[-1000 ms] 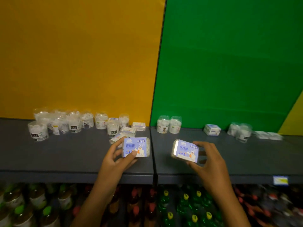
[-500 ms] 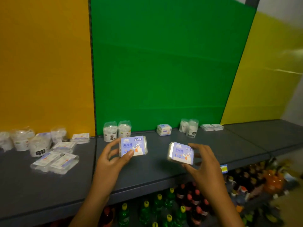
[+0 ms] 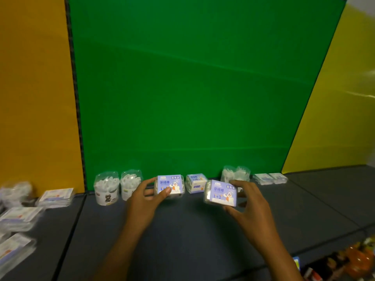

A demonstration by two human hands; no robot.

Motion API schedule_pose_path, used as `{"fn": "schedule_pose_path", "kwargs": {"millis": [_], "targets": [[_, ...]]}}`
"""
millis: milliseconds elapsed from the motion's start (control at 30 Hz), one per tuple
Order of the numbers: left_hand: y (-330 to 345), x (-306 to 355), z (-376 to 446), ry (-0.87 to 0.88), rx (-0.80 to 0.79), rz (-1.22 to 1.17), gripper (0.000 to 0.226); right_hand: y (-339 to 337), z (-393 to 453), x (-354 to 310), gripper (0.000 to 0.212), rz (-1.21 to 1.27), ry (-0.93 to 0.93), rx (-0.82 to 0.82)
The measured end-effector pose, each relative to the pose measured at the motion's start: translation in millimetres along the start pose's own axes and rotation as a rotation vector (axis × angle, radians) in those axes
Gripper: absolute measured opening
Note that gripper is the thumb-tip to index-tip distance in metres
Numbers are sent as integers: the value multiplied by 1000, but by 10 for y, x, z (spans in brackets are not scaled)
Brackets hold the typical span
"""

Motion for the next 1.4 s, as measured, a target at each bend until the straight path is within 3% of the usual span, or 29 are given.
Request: {"fn": "schedule_pose_path", "kwargs": {"millis": [500, 667, 867, 1000, 1100, 1233, 1400], "targets": [[557, -419, 691, -86, 26, 480, 40, 437, 746, 576, 63, 109, -26, -168], [682, -534, 797, -117, 47, 614, 54, 418, 939, 794, 63, 107, -40, -206], [843, -385, 729, -130, 68, 667, 41, 417, 1088, 973, 61, 120, -85, -272], [792, -336, 663, -150, 68, 732, 64, 473, 1112, 972, 58, 134, -123, -299], [676, -234, 519, -63, 85, 897, 72, 558, 1104, 945, 59, 159, -137, -340], [532, -42, 284, 173, 85, 1249, 59, 709, 1098, 813, 56, 171, -178, -407], [411, 51, 92, 170, 69, 1417, 54, 970, 1042, 643, 49, 187, -229, -505]]}}
Point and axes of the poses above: each hand's wrist, its own z-axis towards the middle knuckle, its own y-axis out of the palm, x = y × z, the point moved 2 cm from there along z, towards the middle knuckle, and after that the axes turned 1 degree about z, right-handed, at the moved point
